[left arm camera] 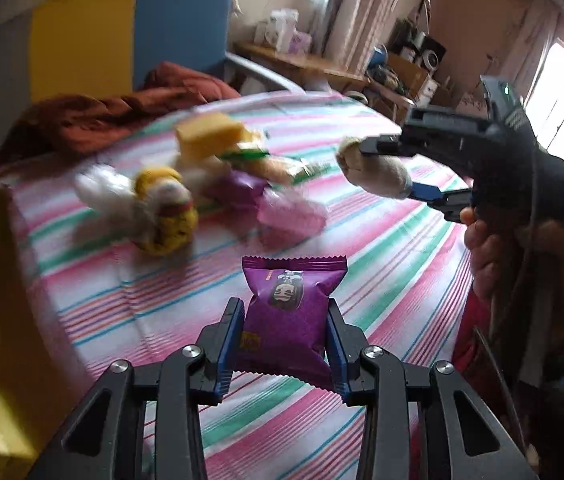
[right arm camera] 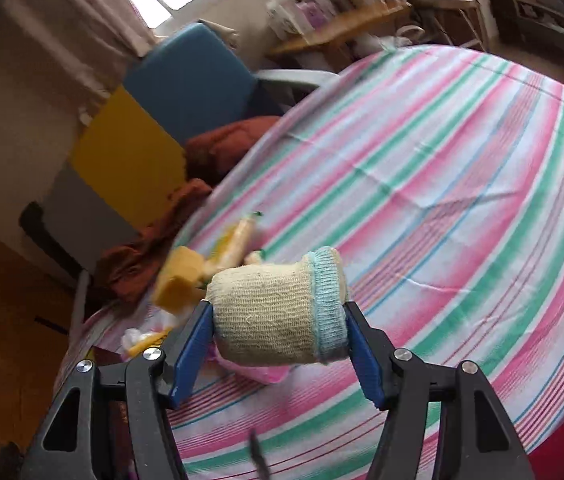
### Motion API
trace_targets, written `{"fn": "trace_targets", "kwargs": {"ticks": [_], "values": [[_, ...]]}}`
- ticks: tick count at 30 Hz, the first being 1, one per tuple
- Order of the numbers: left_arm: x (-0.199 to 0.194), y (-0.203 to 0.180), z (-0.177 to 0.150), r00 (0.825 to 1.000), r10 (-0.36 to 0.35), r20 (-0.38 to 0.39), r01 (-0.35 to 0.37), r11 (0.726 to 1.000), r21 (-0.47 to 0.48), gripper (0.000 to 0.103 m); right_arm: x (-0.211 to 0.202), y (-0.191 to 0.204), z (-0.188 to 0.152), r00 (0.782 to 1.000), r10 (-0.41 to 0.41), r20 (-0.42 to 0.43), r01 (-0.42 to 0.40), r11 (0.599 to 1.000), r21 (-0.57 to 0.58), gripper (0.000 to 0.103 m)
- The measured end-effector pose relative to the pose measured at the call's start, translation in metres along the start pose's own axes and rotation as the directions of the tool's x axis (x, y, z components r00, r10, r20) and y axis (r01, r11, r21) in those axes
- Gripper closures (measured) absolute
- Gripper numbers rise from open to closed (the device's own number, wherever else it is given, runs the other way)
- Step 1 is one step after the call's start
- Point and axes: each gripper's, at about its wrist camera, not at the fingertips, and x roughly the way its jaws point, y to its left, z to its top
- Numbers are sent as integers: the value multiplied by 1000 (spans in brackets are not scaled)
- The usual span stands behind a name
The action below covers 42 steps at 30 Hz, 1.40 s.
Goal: Organize objects
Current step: 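Carry the packet and knitted sleeve into the gold tray and open both tools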
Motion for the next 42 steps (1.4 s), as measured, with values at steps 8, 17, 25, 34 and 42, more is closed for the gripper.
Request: {"fn": "trace_targets", "kwargs": {"ticks": [8,17,25,34,42], "values": [[-65,50,-16,990,116,85,-106,988,-109,63,-4,26,-13,997,71,-33,-74,992,-102,38],[-123,125,-49,959,254,125,-209,933,-293,63,-9,90,-58,986,107,-131,-137,957,-256,38],[-157,185,-48,898,416,145,-333,857,-394,62,20,209,-118,939,185,-289,-295,866,-404,38],[-192,211,-57,825,540,168,-423,787,-450,33,47,292,-177,931,103,-350,-296,775,-559,35],[-217,196,-75,770,609,192,-470,745,-474,14,41,282,-200,937,82,-340,-282,751,-597,35]]}}
